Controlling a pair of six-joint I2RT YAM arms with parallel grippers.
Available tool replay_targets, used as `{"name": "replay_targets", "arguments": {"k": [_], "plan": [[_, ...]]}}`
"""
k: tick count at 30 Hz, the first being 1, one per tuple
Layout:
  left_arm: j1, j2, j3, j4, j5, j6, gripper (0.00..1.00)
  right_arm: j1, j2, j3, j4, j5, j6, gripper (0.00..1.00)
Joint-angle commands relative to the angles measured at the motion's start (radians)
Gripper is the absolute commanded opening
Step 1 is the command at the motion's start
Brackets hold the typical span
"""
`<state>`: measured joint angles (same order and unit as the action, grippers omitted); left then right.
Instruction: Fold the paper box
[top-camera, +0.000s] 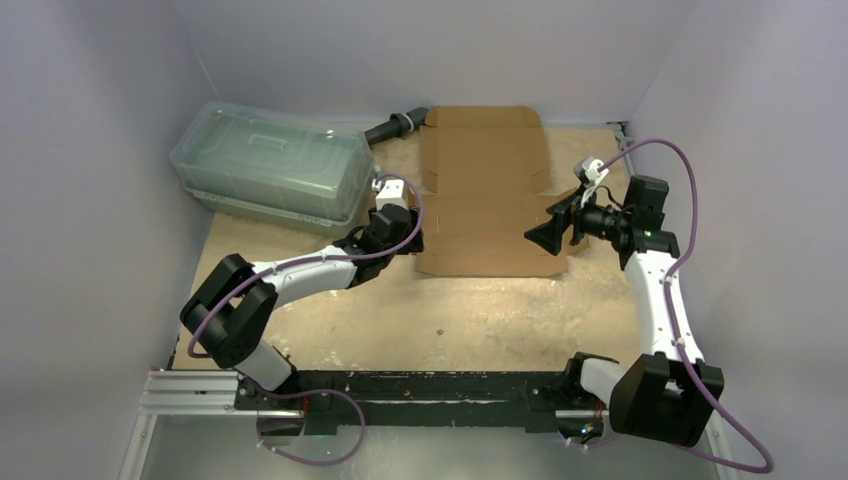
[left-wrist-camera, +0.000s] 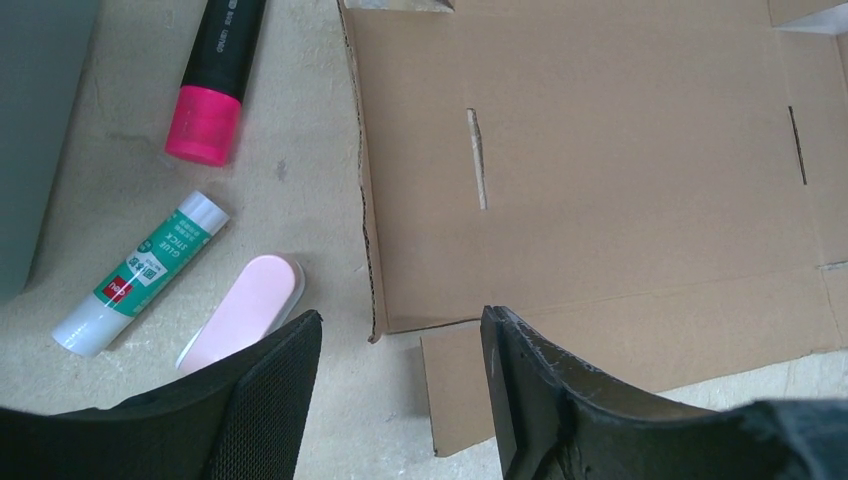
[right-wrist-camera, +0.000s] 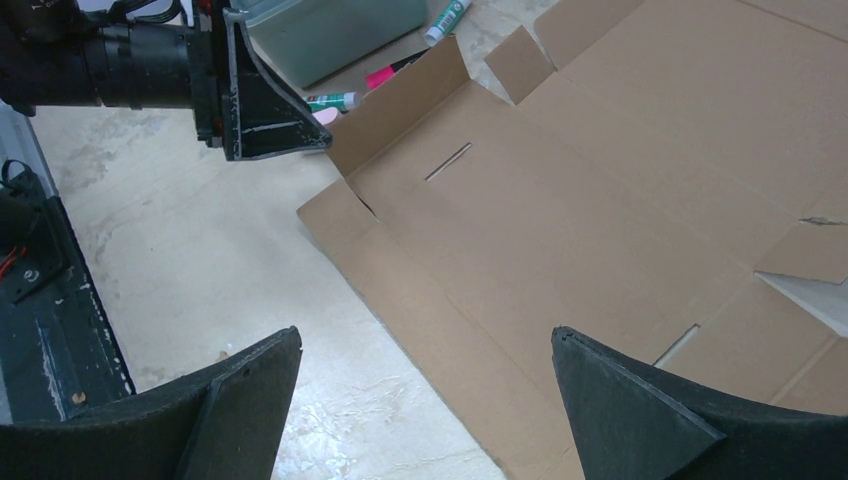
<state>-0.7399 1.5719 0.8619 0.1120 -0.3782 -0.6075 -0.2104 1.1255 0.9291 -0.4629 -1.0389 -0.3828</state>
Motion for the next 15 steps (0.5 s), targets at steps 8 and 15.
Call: {"name": "replay_targets", "arguments": {"k": [8,15], "plan": [[0.003,-0.014,0.037,0.041,-0.033,0.032,0.59,-0.003,-0.003,0.004,0.006,-0.035,0.001,0.99],[0.004,-0.004,0.069,0.036,-0.046,0.046,0.59,-0.003,-0.006,0.005,0.004,-0.038,0.0,0.99]]}}
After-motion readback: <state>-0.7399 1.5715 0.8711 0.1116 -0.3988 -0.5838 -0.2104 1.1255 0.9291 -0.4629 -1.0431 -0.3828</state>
